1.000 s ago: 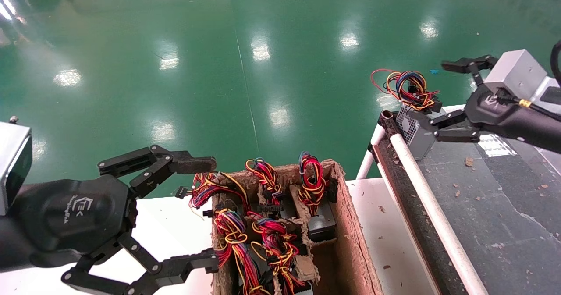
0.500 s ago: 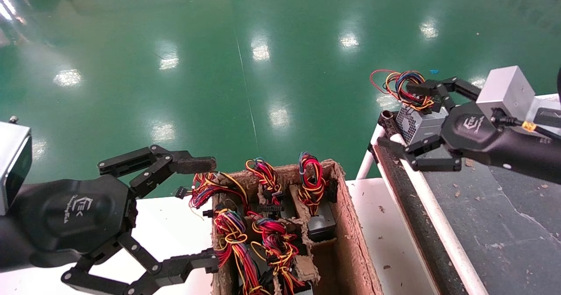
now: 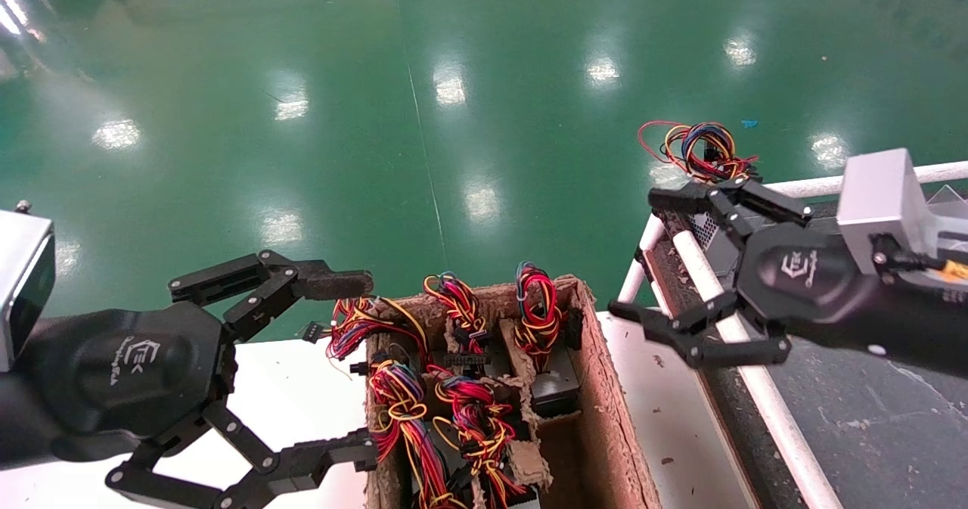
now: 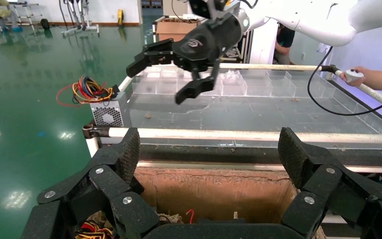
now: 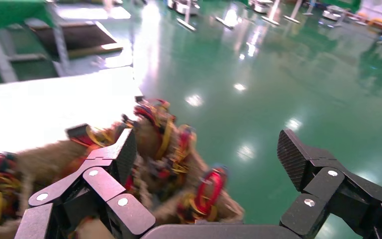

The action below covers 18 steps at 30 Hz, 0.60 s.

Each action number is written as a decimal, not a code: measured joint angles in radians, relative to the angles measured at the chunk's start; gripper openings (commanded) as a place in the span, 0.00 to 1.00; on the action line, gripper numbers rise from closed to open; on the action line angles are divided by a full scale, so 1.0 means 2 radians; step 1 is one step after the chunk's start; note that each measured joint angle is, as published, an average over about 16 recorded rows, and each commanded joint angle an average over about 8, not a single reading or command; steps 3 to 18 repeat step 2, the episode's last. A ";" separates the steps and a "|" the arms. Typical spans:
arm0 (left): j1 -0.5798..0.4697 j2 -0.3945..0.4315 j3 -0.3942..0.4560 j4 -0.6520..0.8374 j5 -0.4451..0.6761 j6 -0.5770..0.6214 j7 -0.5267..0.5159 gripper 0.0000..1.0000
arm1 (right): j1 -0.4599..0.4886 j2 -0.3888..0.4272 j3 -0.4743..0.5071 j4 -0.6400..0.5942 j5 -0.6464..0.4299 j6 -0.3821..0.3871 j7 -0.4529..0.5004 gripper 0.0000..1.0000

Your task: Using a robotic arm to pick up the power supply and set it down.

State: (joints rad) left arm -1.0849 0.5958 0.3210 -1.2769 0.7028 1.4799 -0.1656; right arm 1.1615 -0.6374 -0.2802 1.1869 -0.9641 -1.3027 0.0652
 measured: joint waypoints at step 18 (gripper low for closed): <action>0.000 0.000 0.000 0.000 0.000 0.000 0.000 1.00 | -0.002 0.001 0.000 0.002 0.006 -0.005 0.003 1.00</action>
